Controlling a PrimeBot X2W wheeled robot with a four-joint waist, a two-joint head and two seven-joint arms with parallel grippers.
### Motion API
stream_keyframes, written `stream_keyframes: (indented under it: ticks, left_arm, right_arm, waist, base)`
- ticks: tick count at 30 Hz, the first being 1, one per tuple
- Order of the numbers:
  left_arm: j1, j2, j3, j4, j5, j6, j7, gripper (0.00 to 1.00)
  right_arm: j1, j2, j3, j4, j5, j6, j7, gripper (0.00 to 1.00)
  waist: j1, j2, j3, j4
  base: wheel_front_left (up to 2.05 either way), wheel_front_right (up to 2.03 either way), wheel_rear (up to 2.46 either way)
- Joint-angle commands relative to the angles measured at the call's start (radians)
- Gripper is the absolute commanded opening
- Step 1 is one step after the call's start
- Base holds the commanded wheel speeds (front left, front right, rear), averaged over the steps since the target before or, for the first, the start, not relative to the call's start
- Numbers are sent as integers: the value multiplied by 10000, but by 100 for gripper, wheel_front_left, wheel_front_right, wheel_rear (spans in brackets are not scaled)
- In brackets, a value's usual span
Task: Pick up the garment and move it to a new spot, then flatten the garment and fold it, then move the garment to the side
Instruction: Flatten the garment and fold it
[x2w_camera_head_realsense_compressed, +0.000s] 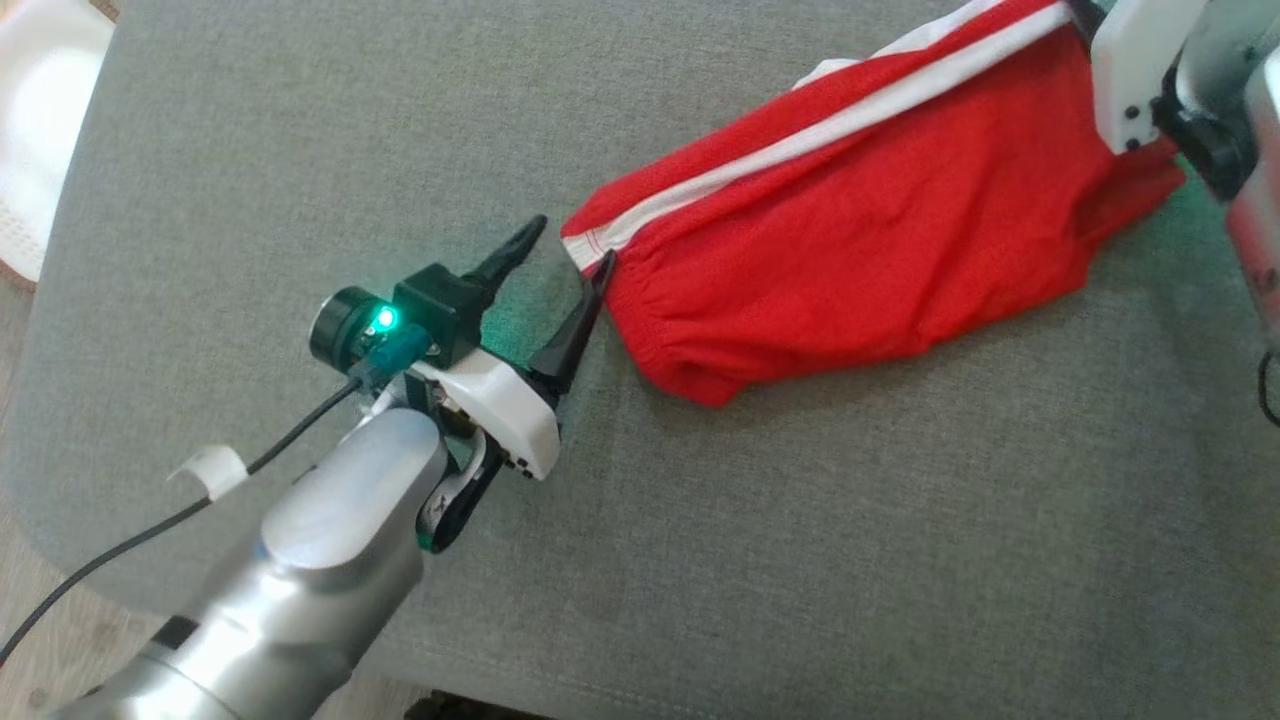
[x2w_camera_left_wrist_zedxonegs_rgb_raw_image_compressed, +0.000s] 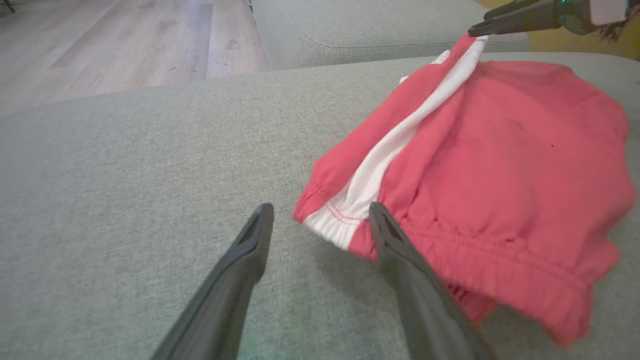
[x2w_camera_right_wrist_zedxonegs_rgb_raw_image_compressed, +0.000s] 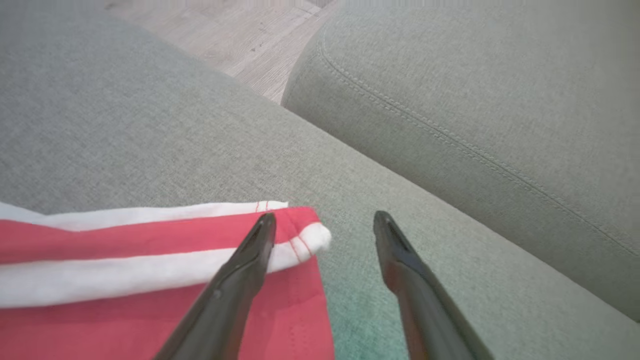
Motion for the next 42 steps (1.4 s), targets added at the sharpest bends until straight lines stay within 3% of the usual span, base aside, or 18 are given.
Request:
stream_keyframes:
  ticks: [1, 12, 17, 25, 32, 42]
  left_arm:
    - [-487, 303, 452, -128, 58, 116, -203, 100]
    - [-305, 595, 1468, -552, -233, 858, -1081, 100]
    - [119, 923, 2164, -983, -5, 1653, -1289, 100]
    - [1441, 697, 3595, -2137, 176, 2256, -1330, 100]
    - [3112, 68, 4664, -2828, 766, 2000, -1332, 100]
    - [4744, -776, 5778, -2896, 1888, 918, -1333, 100]
  right_arm:
    - [-387, 213, -42, -131, 12, 65, -265, 100]
    - [-20, 735, -868, 168, 662, 65, -2711, 100]
    - [723, 1003, -1184, -515, 1345, 65, -3946, 100]
    - [2421, 1174, -1918, -1796, 1809, 65, -5408, 100]
    - [4734, 1878, -3147, -3035, 1506, 65, -5800, 100]
    - [7498, 2780, -4416, -4695, 580, 65, -5517, 100]
  waist:
    - [1, 0, -64, -82]
    - [1, 0, -1018, -817]
    - [1, 0, -1620, -1247]
    - [1, 0, -2342, -1771]
    - [1, 0, -2938, -2088]
    - [1, 0, -3364, -2267]
  base:
    - [0, 0, 0]
    - [0, 0, 0]
    - [0, 0, 0]
    - [0, 0, 0]
    - [0, 0, 0]
    - [0, 0, 0]
